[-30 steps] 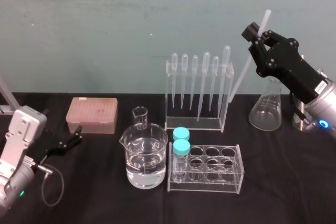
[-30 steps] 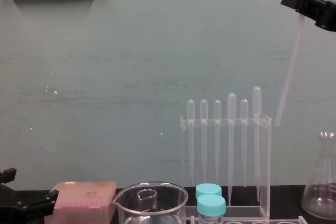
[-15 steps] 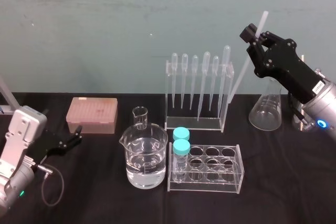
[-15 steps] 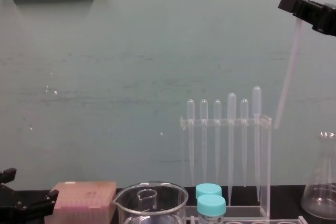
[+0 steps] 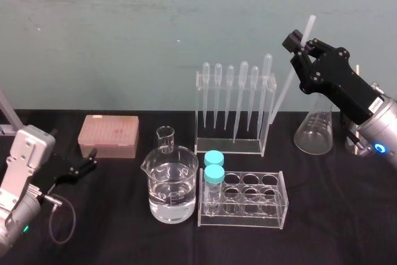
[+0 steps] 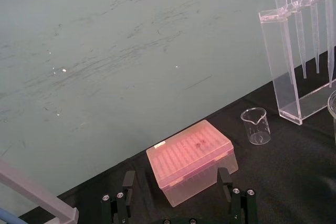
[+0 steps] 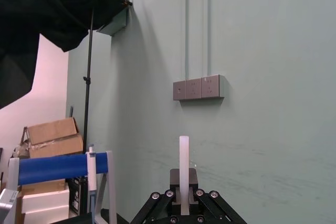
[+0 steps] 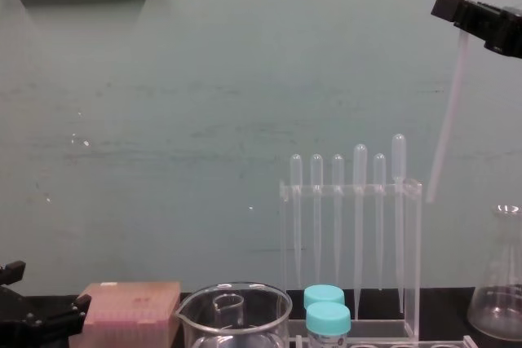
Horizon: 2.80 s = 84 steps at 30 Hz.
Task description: Pick up the stirring rod with one hand, then place it down.
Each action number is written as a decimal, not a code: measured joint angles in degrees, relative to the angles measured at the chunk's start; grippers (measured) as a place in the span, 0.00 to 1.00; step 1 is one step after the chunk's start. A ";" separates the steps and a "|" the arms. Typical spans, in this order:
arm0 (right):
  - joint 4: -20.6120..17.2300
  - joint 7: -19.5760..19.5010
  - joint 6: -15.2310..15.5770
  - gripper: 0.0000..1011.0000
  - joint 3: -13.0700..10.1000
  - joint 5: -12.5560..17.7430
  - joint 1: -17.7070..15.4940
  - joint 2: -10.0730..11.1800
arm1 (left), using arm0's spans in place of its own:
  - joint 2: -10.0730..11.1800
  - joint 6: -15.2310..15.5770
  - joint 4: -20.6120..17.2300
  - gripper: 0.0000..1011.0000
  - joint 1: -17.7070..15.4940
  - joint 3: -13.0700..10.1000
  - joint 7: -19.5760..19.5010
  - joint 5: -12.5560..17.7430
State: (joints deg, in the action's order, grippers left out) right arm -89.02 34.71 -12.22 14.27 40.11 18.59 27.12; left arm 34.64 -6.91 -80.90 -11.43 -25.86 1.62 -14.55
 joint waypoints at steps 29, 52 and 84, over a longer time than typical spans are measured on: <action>0.11 -0.32 0.00 0.07 0.11 -0.63 0.12 -0.03 | 0.00 0.00 0.00 0.99 0.00 0.00 0.00 0.00; 0.14 -0.12 0.58 0.07 0.97 -0.62 -0.90 0.00 | 0.00 0.00 0.00 0.99 0.00 0.00 0.00 -0.01; 12.34 2.60 -1.79 0.07 5.42 -5.61 0.28 -3.99 | 0.00 0.00 0.00 0.99 0.00 0.00 0.00 -0.01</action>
State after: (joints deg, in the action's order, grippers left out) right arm -76.68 37.31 -14.00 19.68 34.50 18.87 23.13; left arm 34.65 -6.91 -80.90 -11.43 -25.86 1.62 -14.55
